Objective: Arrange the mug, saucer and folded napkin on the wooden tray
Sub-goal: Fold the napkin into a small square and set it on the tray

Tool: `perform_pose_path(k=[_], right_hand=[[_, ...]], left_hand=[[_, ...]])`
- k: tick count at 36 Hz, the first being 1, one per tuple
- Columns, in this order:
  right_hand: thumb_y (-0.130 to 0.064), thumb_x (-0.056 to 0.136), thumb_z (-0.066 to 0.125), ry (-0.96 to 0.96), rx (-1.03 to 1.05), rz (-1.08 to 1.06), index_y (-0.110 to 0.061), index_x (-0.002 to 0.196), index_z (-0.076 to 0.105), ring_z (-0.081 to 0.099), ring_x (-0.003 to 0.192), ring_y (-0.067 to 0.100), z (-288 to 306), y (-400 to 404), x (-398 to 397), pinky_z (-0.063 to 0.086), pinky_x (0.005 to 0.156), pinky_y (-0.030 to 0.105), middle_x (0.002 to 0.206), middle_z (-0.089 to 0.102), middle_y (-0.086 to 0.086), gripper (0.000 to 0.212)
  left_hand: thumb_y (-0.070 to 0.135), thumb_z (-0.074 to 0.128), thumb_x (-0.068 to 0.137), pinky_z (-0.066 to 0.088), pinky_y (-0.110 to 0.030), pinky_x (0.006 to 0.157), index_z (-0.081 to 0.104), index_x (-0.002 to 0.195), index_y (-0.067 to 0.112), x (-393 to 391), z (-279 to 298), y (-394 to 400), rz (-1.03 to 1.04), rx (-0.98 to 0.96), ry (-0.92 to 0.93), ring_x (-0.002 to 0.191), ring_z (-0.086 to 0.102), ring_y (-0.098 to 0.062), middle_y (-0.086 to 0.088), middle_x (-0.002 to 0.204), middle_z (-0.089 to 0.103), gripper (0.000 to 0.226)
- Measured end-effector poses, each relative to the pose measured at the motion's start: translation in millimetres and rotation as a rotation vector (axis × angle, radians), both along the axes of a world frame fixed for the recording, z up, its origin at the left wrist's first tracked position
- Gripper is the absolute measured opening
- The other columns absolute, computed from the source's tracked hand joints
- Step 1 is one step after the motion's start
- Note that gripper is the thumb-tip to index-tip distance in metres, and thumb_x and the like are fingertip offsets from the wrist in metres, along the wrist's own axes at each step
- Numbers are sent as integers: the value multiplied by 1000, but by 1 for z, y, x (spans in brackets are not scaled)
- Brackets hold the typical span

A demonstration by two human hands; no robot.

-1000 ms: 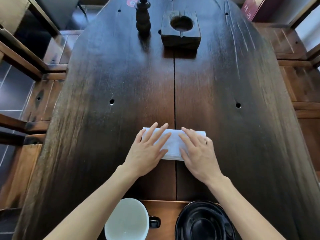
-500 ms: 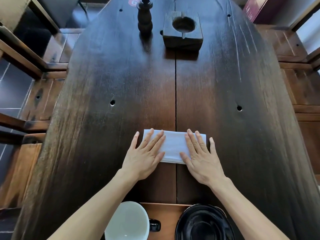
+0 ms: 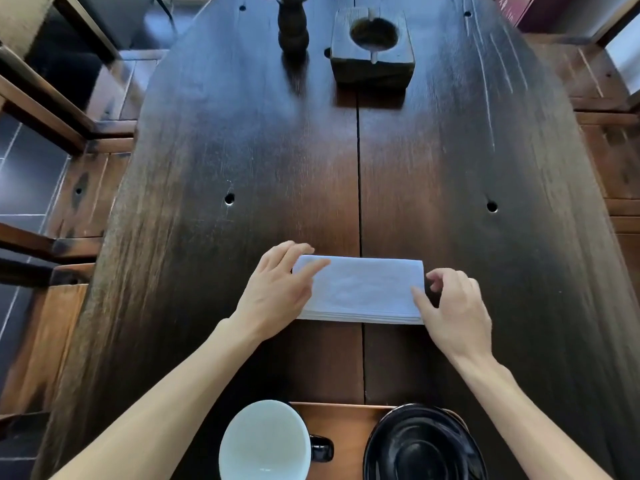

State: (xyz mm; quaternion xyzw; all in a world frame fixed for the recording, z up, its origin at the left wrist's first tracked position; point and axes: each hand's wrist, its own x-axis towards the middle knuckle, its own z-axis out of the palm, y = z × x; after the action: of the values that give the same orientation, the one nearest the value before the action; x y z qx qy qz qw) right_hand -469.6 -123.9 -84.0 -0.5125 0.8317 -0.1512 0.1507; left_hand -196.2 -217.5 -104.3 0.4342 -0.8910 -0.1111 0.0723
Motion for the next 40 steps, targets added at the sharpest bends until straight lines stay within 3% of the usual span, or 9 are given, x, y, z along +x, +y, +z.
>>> perform_pose_path(k=[4, 12, 21, 24, 28, 31, 33, 37, 40], right_hand=[[-53, 91, 61, -59, 356, -69, -21, 98, 62, 57, 98, 24, 9, -12, -1, 42, 72, 37, 96, 62, -2, 33], [-49, 90, 63, -115, 523, -134, -21, 92, 60, 59, 88, 25, 14, -32, 1, 40, 74, 36, 89, 62, -4, 28], [-35, 84, 70, -276, 461, -129, -10, 69, 66, 62, 74, 24, 15, -35, -11, 51, 69, 41, 63, 60, -1, 29], [-29, 85, 69, -269, 440, -127, -5, 71, 65, 56, 66, 23, 19, -35, -17, 45, 63, 36, 57, 54, -1, 28], [-26, 87, 72, -295, 413, -100, -3, 77, 70, 60, 70, 24, 30, -37, -27, 45, 64, 36, 72, 68, 11, 26], [-28, 84, 74, -324, 385, -109, -6, 75, 69, 70, 80, 34, 33, -40, -31, 59, 80, 49, 80, 74, 15, 24], [-26, 85, 75, -354, 381, -119, -7, 76, 69, 72, 80, 34, 37, -42, -32, 59, 84, 54, 80, 74, 13, 22], [-25, 85, 76, -366, 360, -113, -8, 79, 67, 71, 79, 32, 48, -45, -30, 60, 82, 53, 82, 71, 9, 20], [-29, 85, 76, -324, 305, -89, -13, 82, 65, 65, 79, 27, 58, -48, -22, 53, 69, 40, 88, 71, 7, 20]], left_hand=[[22, 58, 93, 33, -52, 117, 57, 137, 20, -27, 7, 2, -218, -71, -53, 137, 44, -29, -2, 149, 50, 45], [36, 28, 102, 25, -56, 120, 41, 151, 26, -32, -9, 22, -234, 98, -154, 150, 29, -22, 6, 161, 33, 52], [40, 23, 104, 12, -47, 126, 31, 155, 33, 9, -14, 21, -138, 166, -79, 155, 9, -14, 12, 165, 18, 51], [35, 26, 103, 9, -41, 125, 38, 152, 31, 18, -15, 25, -51, 192, 17, 155, 7, -14, 13, 163, 23, 51], [40, 37, 98, 25, -49, 122, 49, 146, 32, 19, -18, 29, 114, 227, 144, 152, 19, -23, 13, 158, 36, 50], [49, 40, 91, 24, -54, 121, 47, 146, 35, 12, -15, 29, 202, 306, 193, 152, 16, -22, 19, 157, 33, 57], [50, 44, 87, 20, -54, 122, 41, 149, 36, 8, -11, 28, 252, 366, 220, 152, 12, -19, 23, 157, 30, 64], [48, 52, 83, 17, -51, 123, 30, 151, 44, 5, -7, 27, 302, 421, 236, 152, 8, -12, 26, 159, 25, 72], [50, 55, 84, 15, -51, 124, 24, 153, 45, 5, -6, 26, 312, 456, 214, 152, 3, -9, 29, 160, 21, 76]])
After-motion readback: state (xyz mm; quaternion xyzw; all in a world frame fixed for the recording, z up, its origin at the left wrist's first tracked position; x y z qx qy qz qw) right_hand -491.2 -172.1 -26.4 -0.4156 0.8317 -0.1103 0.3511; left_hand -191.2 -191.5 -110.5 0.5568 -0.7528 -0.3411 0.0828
